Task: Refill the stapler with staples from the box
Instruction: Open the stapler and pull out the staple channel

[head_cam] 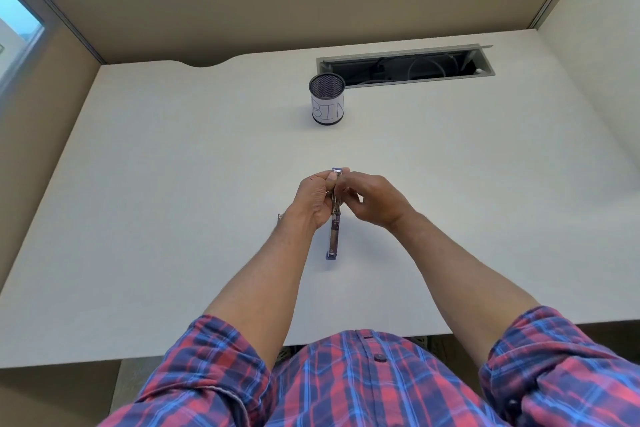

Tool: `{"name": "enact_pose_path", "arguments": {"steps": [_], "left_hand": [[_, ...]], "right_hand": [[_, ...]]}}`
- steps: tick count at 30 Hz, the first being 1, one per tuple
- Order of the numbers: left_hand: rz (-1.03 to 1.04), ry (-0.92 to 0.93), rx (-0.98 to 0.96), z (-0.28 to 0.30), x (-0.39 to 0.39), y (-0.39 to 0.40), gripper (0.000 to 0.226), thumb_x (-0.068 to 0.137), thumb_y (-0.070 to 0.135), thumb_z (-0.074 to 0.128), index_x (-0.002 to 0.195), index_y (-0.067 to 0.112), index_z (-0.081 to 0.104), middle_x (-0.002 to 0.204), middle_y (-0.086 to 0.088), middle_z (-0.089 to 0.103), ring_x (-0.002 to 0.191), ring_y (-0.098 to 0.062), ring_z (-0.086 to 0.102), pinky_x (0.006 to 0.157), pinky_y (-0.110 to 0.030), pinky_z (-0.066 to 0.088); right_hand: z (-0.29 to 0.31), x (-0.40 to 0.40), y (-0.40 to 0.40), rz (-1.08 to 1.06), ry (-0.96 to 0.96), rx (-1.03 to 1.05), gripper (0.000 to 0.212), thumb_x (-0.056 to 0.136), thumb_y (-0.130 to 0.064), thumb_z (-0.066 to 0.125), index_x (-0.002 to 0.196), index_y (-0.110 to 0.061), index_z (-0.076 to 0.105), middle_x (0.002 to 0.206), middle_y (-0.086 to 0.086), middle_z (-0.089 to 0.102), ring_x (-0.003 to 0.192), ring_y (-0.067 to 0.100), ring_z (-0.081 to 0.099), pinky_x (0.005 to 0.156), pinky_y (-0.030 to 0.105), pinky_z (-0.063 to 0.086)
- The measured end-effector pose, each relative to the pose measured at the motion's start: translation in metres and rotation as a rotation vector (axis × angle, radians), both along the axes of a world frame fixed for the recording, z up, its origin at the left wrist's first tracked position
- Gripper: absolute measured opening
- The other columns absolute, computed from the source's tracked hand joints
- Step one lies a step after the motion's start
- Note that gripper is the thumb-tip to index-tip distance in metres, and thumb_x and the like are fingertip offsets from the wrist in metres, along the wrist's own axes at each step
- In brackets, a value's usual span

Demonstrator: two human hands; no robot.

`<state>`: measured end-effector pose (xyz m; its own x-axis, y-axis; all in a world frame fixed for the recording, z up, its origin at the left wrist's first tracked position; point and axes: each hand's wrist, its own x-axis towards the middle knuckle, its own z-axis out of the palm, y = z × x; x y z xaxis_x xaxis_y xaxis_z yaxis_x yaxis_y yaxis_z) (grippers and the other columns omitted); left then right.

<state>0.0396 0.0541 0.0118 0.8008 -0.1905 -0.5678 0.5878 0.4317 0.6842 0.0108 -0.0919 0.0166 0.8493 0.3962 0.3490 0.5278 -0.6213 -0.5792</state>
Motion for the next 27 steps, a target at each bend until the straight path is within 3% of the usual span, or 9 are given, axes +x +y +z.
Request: {"name": "enact_pose_path", "arguments": {"steps": [2, 5, 9, 12, 14, 16, 19, 22, 27], "left_hand": [[-0.014, -0.004, -0.004, 0.002, -0.001, 0.000, 0.028, 0.097, -0.013, 0.044, 0.097, -0.004, 0.070, 0.074, -0.007, 0.070, 0.066, -0.019, 0.065, 0.064, -0.027, 0.058], [-0.016, -0.004, 0.019, 0.002, -0.001, 0.000, 0.033, 0.087, -0.019, 0.040, 0.077, 0.000, 0.066, 0.066, -0.006, 0.062, 0.062, -0.020, 0.062, 0.062, -0.026, 0.058], [-0.011, 0.030, 0.038, -0.001, -0.003, 0.003, 0.038, 0.086, -0.019, 0.034, 0.077, 0.000, 0.066, 0.062, -0.006, 0.063, 0.054, -0.017, 0.065, 0.056, -0.026, 0.057], [0.006, 0.042, 0.022, 0.000, -0.001, 0.004, 0.038, 0.087, -0.018, 0.038, 0.077, 0.001, 0.069, 0.058, -0.004, 0.063, 0.051, -0.015, 0.064, 0.053, -0.025, 0.055], [0.023, 0.045, 0.014, 0.000, 0.001, 0.005, 0.040, 0.086, -0.017, 0.041, 0.068, 0.004, 0.070, 0.055, -0.003, 0.060, 0.051, -0.016, 0.062, 0.051, -0.025, 0.053], [0.021, 0.037, 0.029, -0.001, 0.001, 0.006, 0.045, 0.085, -0.017, 0.041, 0.062, 0.006, 0.072, 0.053, -0.002, 0.058, 0.049, -0.015, 0.059, 0.049, -0.024, 0.050], [0.014, 0.019, 0.055, -0.001, 0.002, 0.007, 0.055, 0.083, -0.018, 0.037, 0.054, 0.010, 0.075, 0.054, -0.003, 0.060, 0.045, -0.014, 0.055, 0.046, -0.023, 0.045], [-0.001, 0.010, 0.081, 0.002, 0.002, 0.006, 0.053, 0.079, -0.018, 0.036, 0.057, 0.009, 0.076, 0.059, -0.007, 0.063, 0.052, -0.018, 0.057, 0.048, -0.024, 0.042], [0.022, 0.021, 0.112, 0.001, 0.002, 0.006, 0.036, 0.082, -0.019, 0.034, 0.083, -0.002, 0.066, 0.079, -0.015, 0.061, 0.076, -0.029, 0.057, 0.051, -0.028, 0.040]], "right_hand": [[-0.001, 0.000, -0.001, -0.018, 0.061, 0.002, 0.009, 0.089, 0.006, 0.065, 0.097, 0.001, 0.063, 0.082, 0.007, 0.068, 0.064, 0.025, 0.059, 0.062, 0.039, 0.054], [0.000, 0.000, -0.001, -0.004, 0.128, 0.008, 0.018, 0.090, 0.004, 0.064, 0.105, -0.006, 0.059, 0.087, -0.002, 0.069, 0.066, 0.014, 0.058, 0.066, 0.029, 0.049], [0.003, 0.006, -0.001, 0.026, 0.252, -0.003, 0.036, 0.088, 0.006, 0.061, 0.120, -0.009, 0.052, 0.096, 0.002, 0.070, 0.068, 0.022, 0.065, 0.067, 0.026, 0.052], [0.006, 0.010, 0.001, 0.034, 0.279, 0.031, 0.044, 0.085, 0.008, 0.062, 0.123, -0.011, 0.048, 0.093, 0.002, 0.068, 0.061, 0.018, 0.061, 0.065, 0.014, 0.045], [0.007, 0.012, 0.001, 0.038, 0.282, 0.060, 0.048, 0.083, 0.010, 0.062, 0.124, -0.011, 0.048, 0.089, 0.003, 0.068, 0.059, 0.024, 0.059, 0.065, 0.009, 0.043], [0.009, 0.013, 0.002, 0.039, 0.287, 0.079, 0.050, 0.083, 0.010, 0.063, 0.125, -0.012, 0.049, 0.088, 0.003, 0.067, 0.061, 0.027, 0.060, 0.066, 0.012, 0.045], [0.009, 0.012, 0.002, 0.050, 0.273, 0.091, 0.050, 0.083, 0.008, 0.066, 0.125, -0.013, 0.050, 0.085, -0.003, 0.065, 0.066, 0.018, 0.061, 0.067, 0.018, 0.045], [0.008, 0.010, 0.001, 0.037, 0.238, 0.092, 0.049, 0.083, 0.005, 0.070, 0.125, -0.012, 0.052, 0.086, -0.003, 0.065, 0.074, 0.012, 0.060, 0.072, 0.016, 0.043], [0.007, 0.008, -0.001, 0.059, 0.203, 0.102, 0.044, 0.084, 0.005, 0.073, 0.123, -0.007, 0.055, 0.088, -0.001, 0.068, 0.081, 0.008, 0.063, 0.081, 0.020, 0.052]]}}
